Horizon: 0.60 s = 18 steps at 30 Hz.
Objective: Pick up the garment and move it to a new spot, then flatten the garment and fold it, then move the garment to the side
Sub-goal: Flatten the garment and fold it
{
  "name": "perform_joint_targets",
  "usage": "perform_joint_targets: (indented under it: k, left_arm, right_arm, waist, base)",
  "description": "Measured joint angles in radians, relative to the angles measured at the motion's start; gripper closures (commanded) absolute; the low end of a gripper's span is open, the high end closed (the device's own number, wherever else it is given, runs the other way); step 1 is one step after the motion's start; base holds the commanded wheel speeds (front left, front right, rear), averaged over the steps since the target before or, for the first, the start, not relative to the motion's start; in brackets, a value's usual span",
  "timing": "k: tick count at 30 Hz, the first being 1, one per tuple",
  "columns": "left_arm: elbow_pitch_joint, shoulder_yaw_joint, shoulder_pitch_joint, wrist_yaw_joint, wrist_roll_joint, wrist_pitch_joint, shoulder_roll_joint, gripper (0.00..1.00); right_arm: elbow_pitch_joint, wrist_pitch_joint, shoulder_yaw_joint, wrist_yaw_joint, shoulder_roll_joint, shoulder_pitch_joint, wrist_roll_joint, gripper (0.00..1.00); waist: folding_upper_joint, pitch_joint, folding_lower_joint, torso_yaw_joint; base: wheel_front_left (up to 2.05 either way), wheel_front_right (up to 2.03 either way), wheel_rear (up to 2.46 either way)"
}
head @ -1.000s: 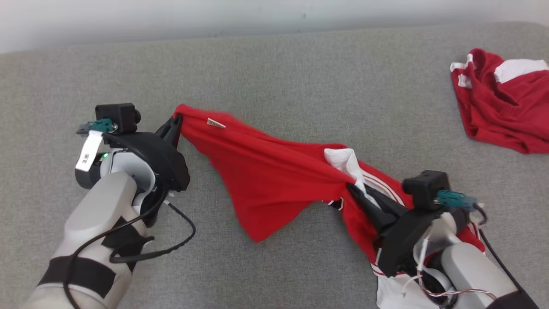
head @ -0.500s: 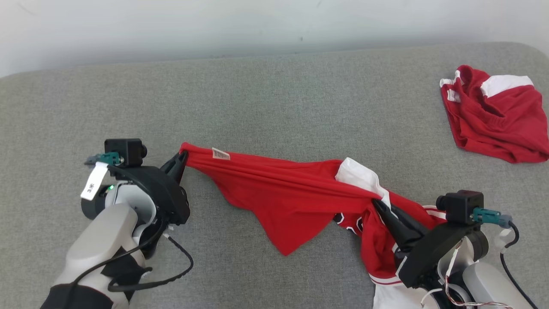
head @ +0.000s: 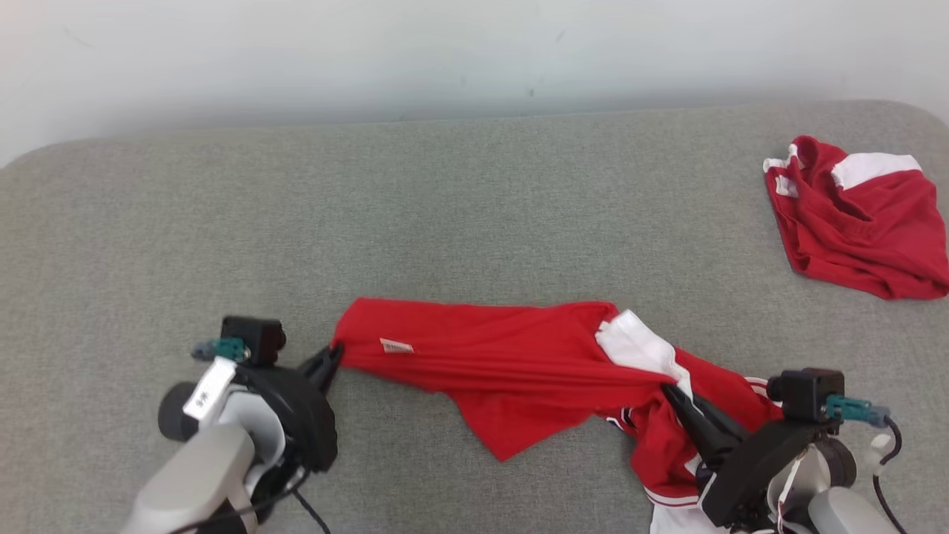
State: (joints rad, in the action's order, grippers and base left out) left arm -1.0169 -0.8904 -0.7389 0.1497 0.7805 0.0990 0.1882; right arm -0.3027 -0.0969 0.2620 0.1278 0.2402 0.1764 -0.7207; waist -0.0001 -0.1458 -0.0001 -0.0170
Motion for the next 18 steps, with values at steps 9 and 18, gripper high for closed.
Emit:
perform_joint_targets:
  k: [9,18]
  left_arm:
    - [0.005,-0.030,0.043,-0.003,0.004,0.031,-0.013,1.00]
    - [-0.002,-0.049,0.111,-0.010,0.017,0.064,-0.027,0.00]
  right_arm:
    - [-0.041,0.009,0.017,-0.003,-0.001,-0.006,0.009,1.00]
    - [-0.067,0.018,0.031,-0.005,-0.004,-0.010,0.008,0.00]
  waist:
    - [0.0000,0.023,0.0000,-0.022]
    - [0.0001,0.057,0.0000,-0.029]
  base:
    - [0.00,0.00,0.00]
    - [0.00,0.00,0.00]
